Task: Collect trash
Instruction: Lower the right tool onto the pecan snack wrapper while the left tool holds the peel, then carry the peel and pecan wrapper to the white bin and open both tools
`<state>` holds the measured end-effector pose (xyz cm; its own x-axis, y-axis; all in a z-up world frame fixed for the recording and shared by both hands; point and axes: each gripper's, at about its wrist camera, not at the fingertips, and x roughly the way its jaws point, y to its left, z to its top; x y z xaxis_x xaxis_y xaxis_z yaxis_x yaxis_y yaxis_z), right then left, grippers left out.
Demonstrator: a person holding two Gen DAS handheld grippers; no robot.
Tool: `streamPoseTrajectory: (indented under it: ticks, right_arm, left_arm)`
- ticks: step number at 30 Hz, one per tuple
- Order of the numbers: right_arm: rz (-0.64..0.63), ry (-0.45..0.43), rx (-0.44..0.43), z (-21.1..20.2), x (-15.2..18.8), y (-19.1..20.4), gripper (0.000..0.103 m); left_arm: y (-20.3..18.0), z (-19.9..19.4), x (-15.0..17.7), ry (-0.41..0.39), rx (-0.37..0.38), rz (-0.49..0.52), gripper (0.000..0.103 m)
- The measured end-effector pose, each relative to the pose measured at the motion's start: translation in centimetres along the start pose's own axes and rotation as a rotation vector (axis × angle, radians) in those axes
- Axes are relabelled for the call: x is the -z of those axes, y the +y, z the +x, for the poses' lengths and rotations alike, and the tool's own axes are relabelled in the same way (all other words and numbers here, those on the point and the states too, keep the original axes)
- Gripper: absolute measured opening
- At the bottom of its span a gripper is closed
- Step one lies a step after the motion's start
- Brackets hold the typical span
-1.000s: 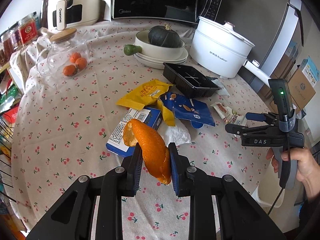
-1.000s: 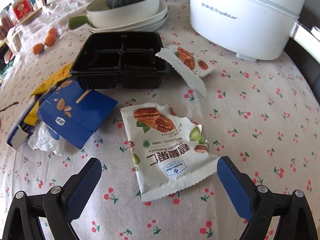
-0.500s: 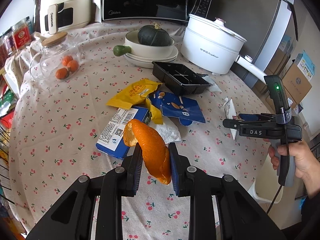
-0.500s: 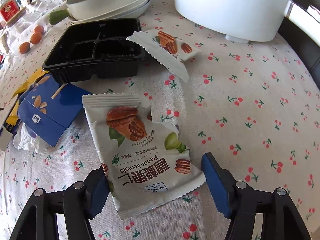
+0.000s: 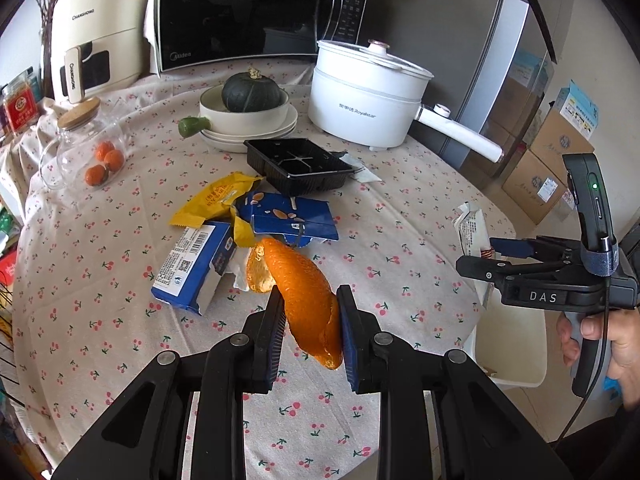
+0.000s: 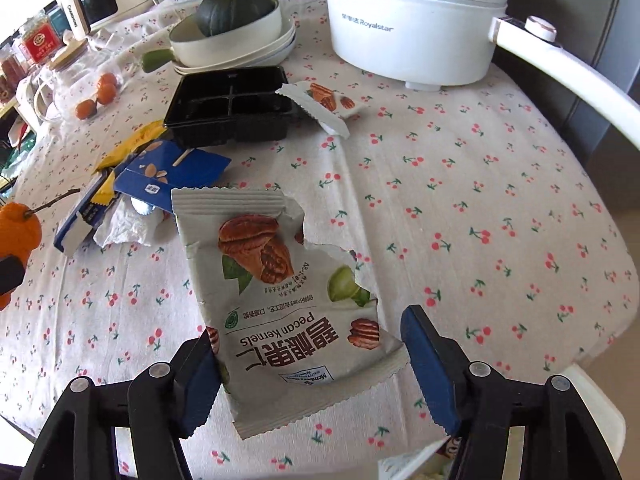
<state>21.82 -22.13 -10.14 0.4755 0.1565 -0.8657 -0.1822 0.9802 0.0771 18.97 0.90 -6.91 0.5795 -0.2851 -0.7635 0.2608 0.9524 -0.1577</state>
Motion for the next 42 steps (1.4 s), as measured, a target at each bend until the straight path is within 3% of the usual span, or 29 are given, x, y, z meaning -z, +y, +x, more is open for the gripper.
streamPoseTrajectory:
  ticks: [8, 16, 25, 42]
  right_arm:
    - [0.109, 0.009, 0.026, -3.3, 3.5, -2.7, 0.072]
    - [0.155, 0.074, 0.080, -5.3, 7.5, -6.4, 0.072]
    - [0.203, 0.105, 0.131, -6.3, 11.1, -10.8, 0.072]
    - [0.348, 0.142, 0.212, -8.4, 17.2, -19.3, 0.073]
  left_arm:
    - [-3.8, -0.5, 0.7, -0.004, 0.052, 0.043, 0.027]
    - [-7.7, 0.3, 1.6, 0.000, 0.067, 0.128, 0.027]
    - [-12.7, 2.8, 2.3, 0.041, 0.128, 0.181, 0.027]
    - [-24.5, 8.0, 6.3, 0.112, 0.277, 0.412, 0.028]
